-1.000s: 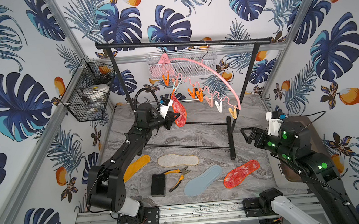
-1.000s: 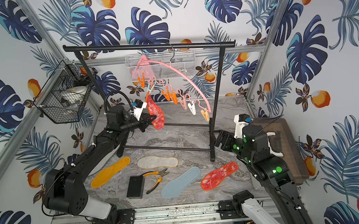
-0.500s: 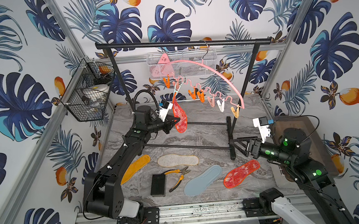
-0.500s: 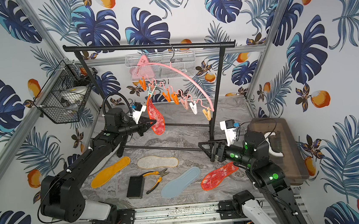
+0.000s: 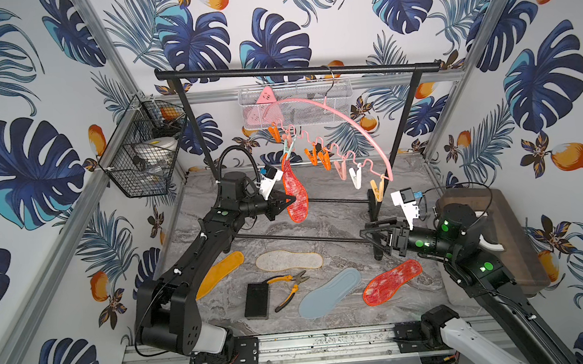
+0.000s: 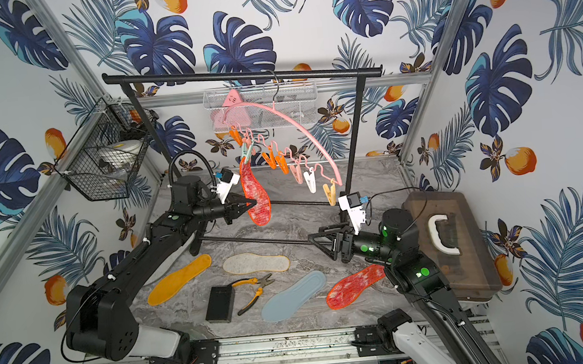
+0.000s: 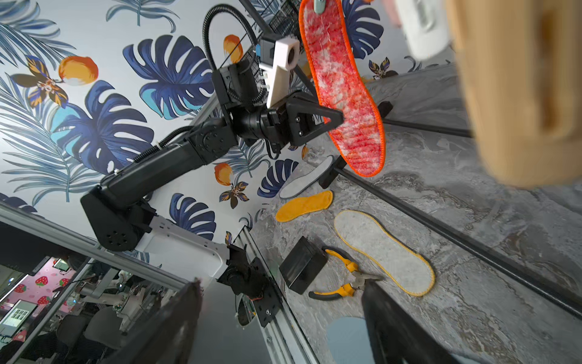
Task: Take the shoe insoles off the hanger
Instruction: Remove the insole from the hanger.
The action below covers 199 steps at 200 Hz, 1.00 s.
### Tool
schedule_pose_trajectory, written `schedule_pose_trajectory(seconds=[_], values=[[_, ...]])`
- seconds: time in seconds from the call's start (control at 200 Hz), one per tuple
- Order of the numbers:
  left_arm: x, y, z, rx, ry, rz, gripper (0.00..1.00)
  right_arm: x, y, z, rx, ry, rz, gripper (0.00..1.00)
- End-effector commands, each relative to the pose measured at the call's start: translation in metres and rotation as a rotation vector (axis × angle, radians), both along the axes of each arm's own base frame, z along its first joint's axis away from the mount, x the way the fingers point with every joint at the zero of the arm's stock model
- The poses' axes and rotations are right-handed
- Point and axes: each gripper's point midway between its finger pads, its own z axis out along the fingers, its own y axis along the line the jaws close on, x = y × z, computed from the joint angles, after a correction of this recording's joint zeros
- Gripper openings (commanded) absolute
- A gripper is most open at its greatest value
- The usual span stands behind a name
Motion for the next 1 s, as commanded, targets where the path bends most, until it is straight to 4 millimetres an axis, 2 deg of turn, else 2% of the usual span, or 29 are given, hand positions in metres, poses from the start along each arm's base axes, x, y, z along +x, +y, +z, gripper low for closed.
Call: schedule_pose_trajectory(seconds=[0.0,0.105,0.21,0.255,0.45,0.53,0.68,0.826,0.991], values=[[-0.01,-0.005,0.0,0.0,0.011,-0.074,0.0,0.013,0.006,-0.01,-0.048,-0.073,-0.016,0.85],[-0.012,-0.006,-0.003,-0.001,0.035,-0.096,0.0,0.028,0.012,-0.029,-0.065,-0.091,-0.04,0.88],[-0.011,-0.007,-0.006,0.0,0.043,-0.097,0.0,0.055,0.015,-0.063,-0.064,-0.11,-0.103,0.97],[-0.01,-0.005,-0.007,0.004,0.039,-0.087,0.0,0.061,0.02,-0.07,-0.038,-0.14,-0.091,1.0],[-0.009,-0.004,-0.007,0.014,0.024,-0.078,0.0,0.092,0.031,-0.086,-0.015,-0.152,-0.086,1.0],[-0.012,-0.005,-0.007,0.012,0.033,-0.09,0.0,0.108,0.031,-0.086,0.025,-0.147,-0.077,1.0],[-0.019,-0.007,-0.014,0.003,0.064,-0.122,0.0,0.132,0.035,-0.073,0.12,-0.19,-0.02,1.0],[-0.022,-0.008,-0.016,-0.005,0.086,-0.139,0.0,0.149,0.054,-0.06,0.184,-0.209,0.102,1.0],[-0.02,-0.01,-0.009,-0.027,0.088,-0.144,0.0,0.178,0.067,-0.052,0.288,-0.2,0.176,0.9]])
